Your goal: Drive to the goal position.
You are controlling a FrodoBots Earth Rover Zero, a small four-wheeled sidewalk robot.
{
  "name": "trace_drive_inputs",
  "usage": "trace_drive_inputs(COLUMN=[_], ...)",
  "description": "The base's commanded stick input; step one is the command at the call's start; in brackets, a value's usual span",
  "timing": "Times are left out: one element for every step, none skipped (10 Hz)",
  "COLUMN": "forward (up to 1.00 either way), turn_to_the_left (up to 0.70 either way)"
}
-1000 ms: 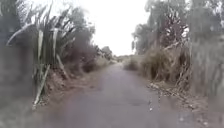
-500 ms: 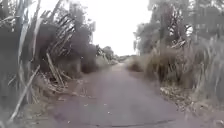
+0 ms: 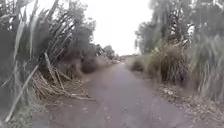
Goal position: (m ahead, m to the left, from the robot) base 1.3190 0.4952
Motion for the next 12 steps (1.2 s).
trace_drive_inputs(forward=[1.00, 1.00, 1.00, 1.00, 1.00, 1.00, 1.00, 1.00, 1.00, 1.00, 1.00, 1.00], turn_to_the_left=[0.00, 0.00, 0.00, 0.00, 0.00, 0.00, 0.00, 0.00, 0.00, 0.00, 0.00, 0.00])
